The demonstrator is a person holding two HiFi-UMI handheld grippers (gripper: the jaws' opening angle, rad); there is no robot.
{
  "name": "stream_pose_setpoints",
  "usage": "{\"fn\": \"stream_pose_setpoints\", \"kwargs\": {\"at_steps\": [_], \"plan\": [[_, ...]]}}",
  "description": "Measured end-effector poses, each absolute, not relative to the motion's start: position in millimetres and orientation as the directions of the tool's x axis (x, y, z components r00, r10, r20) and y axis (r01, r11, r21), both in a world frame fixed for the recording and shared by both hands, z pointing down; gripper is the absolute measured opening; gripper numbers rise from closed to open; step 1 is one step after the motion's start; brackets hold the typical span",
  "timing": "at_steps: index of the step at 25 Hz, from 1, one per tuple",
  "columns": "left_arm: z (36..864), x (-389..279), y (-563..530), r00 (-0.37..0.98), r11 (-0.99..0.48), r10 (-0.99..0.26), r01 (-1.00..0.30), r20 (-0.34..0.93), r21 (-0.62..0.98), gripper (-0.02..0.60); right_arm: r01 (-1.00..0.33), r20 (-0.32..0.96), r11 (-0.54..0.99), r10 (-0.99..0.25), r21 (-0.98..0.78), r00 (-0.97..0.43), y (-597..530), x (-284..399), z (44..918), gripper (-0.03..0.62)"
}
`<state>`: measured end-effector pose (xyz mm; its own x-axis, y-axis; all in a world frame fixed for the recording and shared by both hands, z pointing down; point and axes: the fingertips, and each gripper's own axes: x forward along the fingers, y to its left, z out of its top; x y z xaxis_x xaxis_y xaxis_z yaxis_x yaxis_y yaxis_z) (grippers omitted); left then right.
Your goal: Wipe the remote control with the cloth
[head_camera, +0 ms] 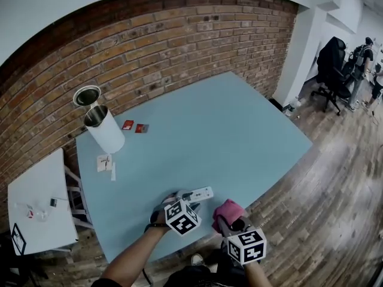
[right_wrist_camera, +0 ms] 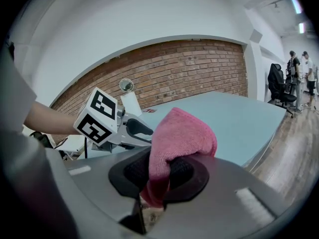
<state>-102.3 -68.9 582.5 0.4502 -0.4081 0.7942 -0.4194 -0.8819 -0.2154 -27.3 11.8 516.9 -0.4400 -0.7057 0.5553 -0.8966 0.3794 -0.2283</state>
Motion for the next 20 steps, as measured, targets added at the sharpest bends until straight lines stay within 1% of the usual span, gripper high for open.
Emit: {"fn": "stream_pose_setpoints", "kwargs": {"at_steps": [1,3,7,14,18,20], "plan": [[586,-101,-72,0.445,-0.893,-0.389,-0.397,0.806,-0.212,0.202,-0.898,0.555,0.375,-0.707,-0.231,-0.438,9,-25,518,0.063],[595,-99,-77,0.428,-0.916,-0.343,-0.349,0.836,-0.198,0.244,-0.896,0.549,0.374,-0.709,-0.238,-0.442,0,-22,519,0.063],[611,-95,-78,0.384,-0.949,-0.264,-0.267,0.885,-0.168,0.252,-0.883,0.528,0.395,-0.708,-0.253,-0.468,-20,-17,517,0.063],[635,-89,-86,0.285,-0.970,-0.153,-0.226,0.946,-0.089,0.253,-0.872,0.501,0.412,-0.714,-0.264,-0.489,-60,11,509,0.063],[640,-88,-88,0.235,-0.978,-0.083,-0.205,0.968,-0.035,0.276,-0.867,0.500,0.415,-0.709,-0.275,-0.498,-76,27,510,0.063],[642,-86,-88,0.216,-0.981,-0.052,-0.196,0.975,-0.009,0.275,-0.861,0.502,0.423,-0.700,-0.282,-0.508,-82,31,513,0.063]]}}
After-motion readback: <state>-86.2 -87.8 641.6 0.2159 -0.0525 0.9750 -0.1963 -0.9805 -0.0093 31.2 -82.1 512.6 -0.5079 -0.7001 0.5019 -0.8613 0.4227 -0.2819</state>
